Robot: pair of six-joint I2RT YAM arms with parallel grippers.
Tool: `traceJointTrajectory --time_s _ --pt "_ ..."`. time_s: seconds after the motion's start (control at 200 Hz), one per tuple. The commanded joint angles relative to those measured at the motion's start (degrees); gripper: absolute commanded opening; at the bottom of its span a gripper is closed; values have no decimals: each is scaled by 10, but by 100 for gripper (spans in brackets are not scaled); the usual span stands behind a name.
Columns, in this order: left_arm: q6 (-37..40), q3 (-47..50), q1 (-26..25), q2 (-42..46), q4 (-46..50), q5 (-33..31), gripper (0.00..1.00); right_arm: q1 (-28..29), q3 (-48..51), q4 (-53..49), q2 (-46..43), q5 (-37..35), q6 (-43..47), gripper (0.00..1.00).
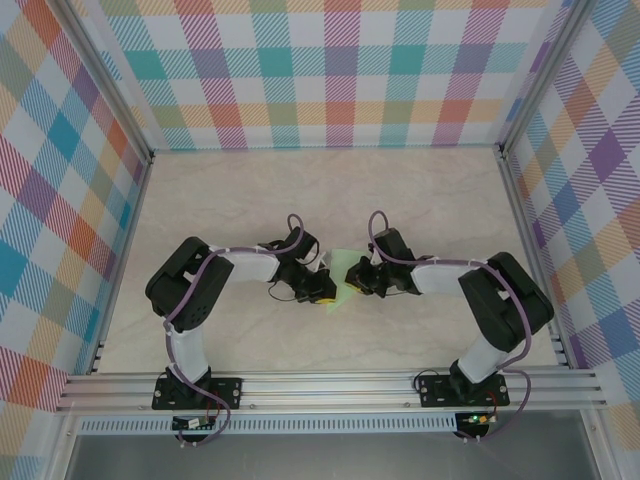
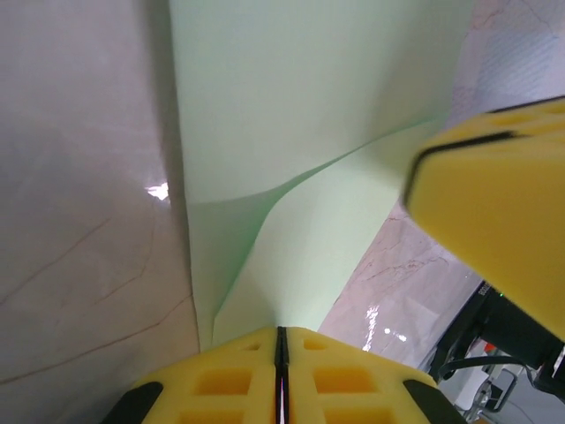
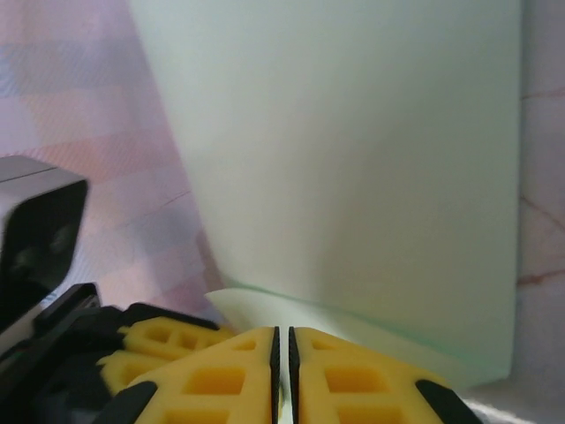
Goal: Fold a paper plane with a square sheet of paper (pick it up from the middle)
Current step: Third fold the triangle at the center of the table.
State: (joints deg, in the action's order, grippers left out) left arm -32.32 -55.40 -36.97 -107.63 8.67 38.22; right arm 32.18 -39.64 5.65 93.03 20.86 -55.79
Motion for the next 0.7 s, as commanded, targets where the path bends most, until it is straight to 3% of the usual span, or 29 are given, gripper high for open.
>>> traceJointTrajectory --time_s 0.0,0.385,0.695 --pt "18 1 5 0 54 -51 10 -4 -15 -47 -43 -14 28 14" --pt "26 -1 5 -6 65 -59 8 6 10 5 -10 27 30 12" --pt "33 1 5 -15 89 -72 7 -2 19 19 28 -12 26 12"
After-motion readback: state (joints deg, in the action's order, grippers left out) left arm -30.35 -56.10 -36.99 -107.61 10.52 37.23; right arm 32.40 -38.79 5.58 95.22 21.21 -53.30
